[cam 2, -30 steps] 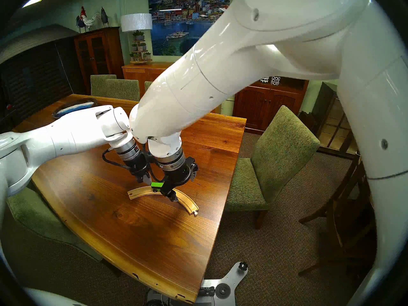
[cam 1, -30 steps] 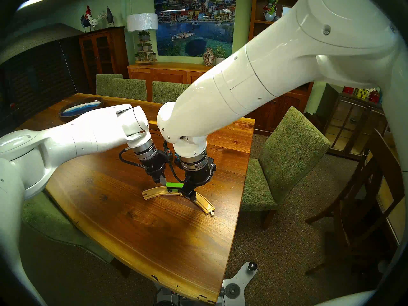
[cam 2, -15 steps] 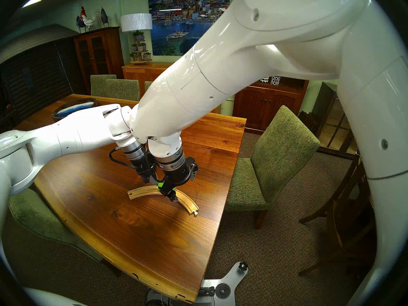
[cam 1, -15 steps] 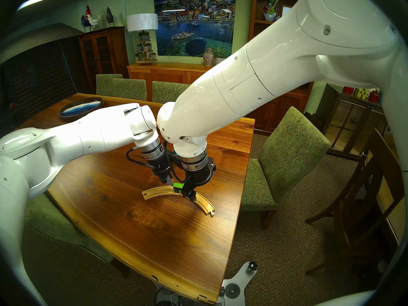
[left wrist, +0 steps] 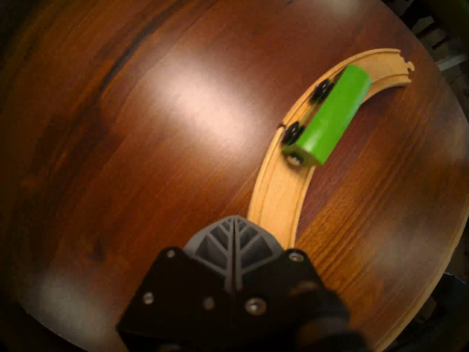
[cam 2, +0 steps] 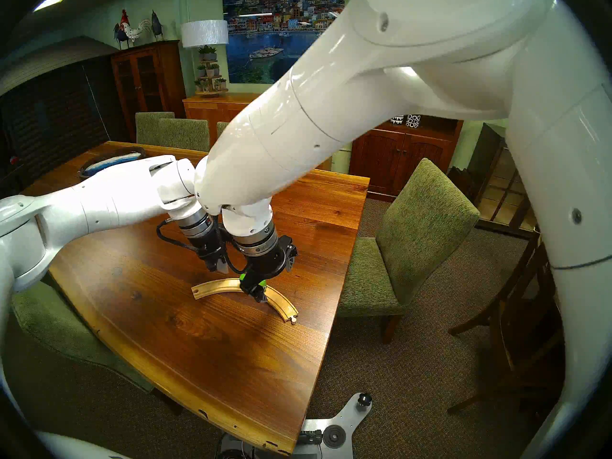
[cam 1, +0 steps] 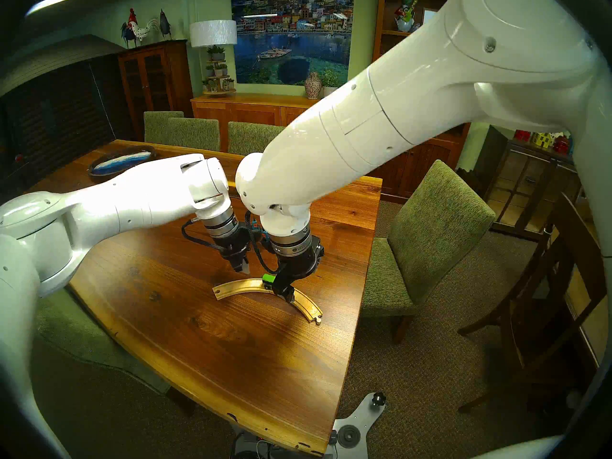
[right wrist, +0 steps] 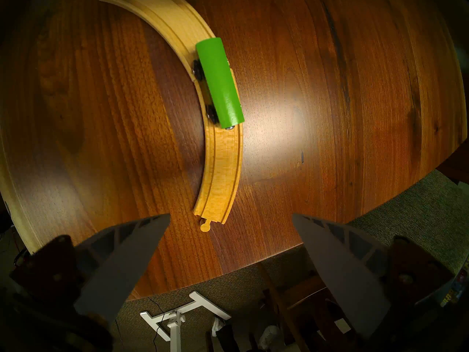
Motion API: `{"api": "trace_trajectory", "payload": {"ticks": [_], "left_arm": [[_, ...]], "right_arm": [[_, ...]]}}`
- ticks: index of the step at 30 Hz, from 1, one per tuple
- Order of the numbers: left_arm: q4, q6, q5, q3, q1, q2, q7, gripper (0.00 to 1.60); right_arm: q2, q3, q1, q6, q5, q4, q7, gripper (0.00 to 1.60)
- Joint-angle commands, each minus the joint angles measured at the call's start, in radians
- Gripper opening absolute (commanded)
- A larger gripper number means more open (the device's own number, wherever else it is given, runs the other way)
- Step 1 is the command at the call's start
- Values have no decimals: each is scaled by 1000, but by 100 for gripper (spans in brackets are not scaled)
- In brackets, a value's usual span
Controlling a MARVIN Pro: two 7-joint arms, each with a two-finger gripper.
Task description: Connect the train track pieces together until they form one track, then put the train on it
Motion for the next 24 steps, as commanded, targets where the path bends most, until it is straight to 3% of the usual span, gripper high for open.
{"api": "trace_trajectory", "payload": {"ticks": [1,7,14,15,16,17,24], "left_arm": [[-53,-4,4,-26,-78,96,-29,0],[-157,8,19,-22,-96,172,-51,0],[-286,33,39,-21,-93,262,-15,0],[-297,36,39,-22,-93,269,-11,8],[-307,39,39,-23,-93,275,-8,55],[-317,42,39,-24,-92,282,-5,160],[-356,46,35,-26,-93,307,-4,160]], "right_arm": [[12,4,21,-1,-1,10,-1,160],[12,4,21,0,-1,10,-1,160],[13,4,22,0,-1,10,0,160],[13,4,22,0,-1,10,0,160],[13,4,22,0,-1,9,0,160],[13,4,22,0,-1,9,0,160],[13,4,22,0,-1,9,0,160]]}}
